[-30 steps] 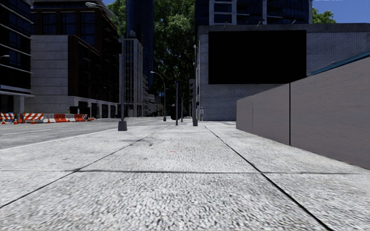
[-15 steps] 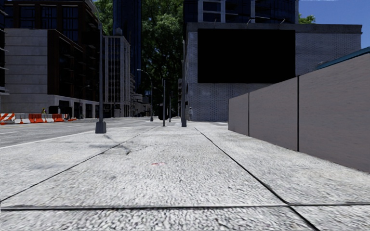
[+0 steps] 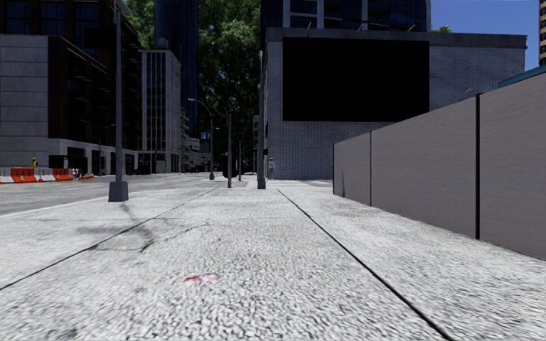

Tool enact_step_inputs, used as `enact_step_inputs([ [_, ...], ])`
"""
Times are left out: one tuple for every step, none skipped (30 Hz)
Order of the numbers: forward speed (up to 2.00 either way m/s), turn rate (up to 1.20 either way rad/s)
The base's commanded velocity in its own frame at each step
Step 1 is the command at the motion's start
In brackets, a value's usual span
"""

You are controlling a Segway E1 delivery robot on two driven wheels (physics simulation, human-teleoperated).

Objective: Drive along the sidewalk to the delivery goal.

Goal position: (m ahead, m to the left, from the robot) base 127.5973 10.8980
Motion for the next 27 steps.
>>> enact_step_inputs([
  [2.0,-0.06],
  [2.0,-0.06],
  [2.0,-0.06],
  [2.0,-0.06],
  [2.0,-0.1],
  [2.0,-0.1],
  [2.0,-0.11],
  [2.0,-0.14],
  [2.0,-0.14],
  [2.0,-0.14],
  [2.0,-0.14],
  [2.0,-0.15],
  [2.0,-0.18],
  [1.99,-0.19],
  [1.99,-0.2],
  [1.99,-0.2],
  [1.99,-0.2],
  [2.0,-0.2],
  [1.99,-0.21],
  [1.99,-0.24],
  [1.99,-0.24],
  [1.99,-0.26],
  [1.99,-0.27],
  [2.0,-0.27],
  [1.99,-0.27],
  [1.99,-0.27],
  [1.99,-0.28],
])
